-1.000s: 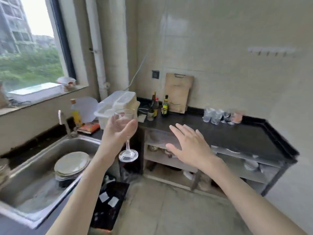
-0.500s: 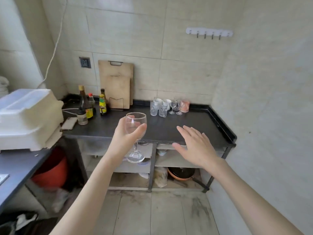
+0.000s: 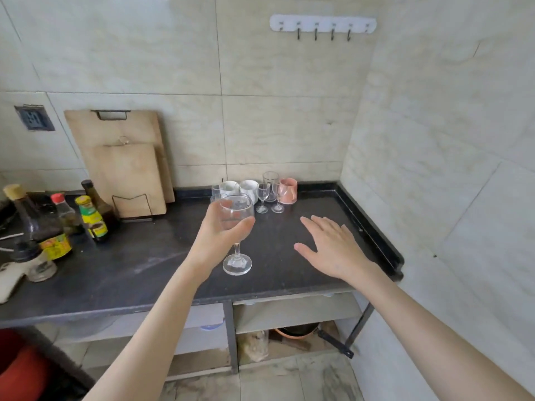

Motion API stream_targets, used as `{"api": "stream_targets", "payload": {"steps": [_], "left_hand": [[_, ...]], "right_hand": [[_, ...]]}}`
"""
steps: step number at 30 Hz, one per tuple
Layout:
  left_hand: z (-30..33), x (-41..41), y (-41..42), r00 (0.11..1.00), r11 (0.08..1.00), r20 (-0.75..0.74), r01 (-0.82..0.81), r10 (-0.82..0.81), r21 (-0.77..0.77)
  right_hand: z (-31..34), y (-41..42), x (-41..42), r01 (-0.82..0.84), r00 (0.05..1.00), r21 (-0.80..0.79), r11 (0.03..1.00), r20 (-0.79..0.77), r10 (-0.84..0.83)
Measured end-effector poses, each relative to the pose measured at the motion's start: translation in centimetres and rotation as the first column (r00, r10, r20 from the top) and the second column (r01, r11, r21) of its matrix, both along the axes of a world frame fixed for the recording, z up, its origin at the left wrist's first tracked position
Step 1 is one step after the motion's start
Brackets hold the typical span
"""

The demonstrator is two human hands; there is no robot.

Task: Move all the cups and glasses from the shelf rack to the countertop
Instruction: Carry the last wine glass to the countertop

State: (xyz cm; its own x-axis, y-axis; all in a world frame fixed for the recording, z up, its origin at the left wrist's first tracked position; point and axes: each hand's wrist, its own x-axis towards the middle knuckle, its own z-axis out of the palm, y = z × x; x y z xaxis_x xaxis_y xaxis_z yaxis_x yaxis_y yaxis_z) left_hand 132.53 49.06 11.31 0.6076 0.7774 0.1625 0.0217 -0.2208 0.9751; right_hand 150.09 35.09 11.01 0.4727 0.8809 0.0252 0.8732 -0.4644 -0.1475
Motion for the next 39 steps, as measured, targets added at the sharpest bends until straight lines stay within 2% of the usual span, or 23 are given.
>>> {"api": "stream_targets", "payload": {"steps": [7, 13, 21, 30, 39], "left_hand": [[-5.0, 10.0, 7.6, 0.994, 0.998, -0.103, -0.034, 0.028, -0.059], [-9.1, 18.8, 13.2, 0.977, 0.98, -0.178, -0.145, 0.121, -0.133], [-14.1, 26.8, 18.9, 0.933, 0.941, -0.305, -0.261, 0.189, -0.215], [-19.8, 31.0, 23.5, 0.904, 0.916, -0.36, -0.326, 0.229, -0.235], [-21.9, 33.3, 27.7, 0.888, 0.915, -0.406, -0.329, 0.217, -0.231]], "right_hand": [[-5.2, 8.2, 10.8, -0.031, 0.999, -0.082, 0.996, -0.044, 0.028], [-9.7, 15.8, 19.9, -0.129, 0.988, -0.177, 0.976, -0.11, 0.111], [-16.1, 24.0, 26.8, -0.247, 0.959, -0.293, 0.923, -0.208, 0.191], [-25.5, 28.7, 30.0, -0.191, 0.948, -0.469, 0.863, -0.316, 0.038], [-29.1, 30.4, 31.5, -0.18, 0.936, -0.613, 0.769, -0.347, -0.057]]}}
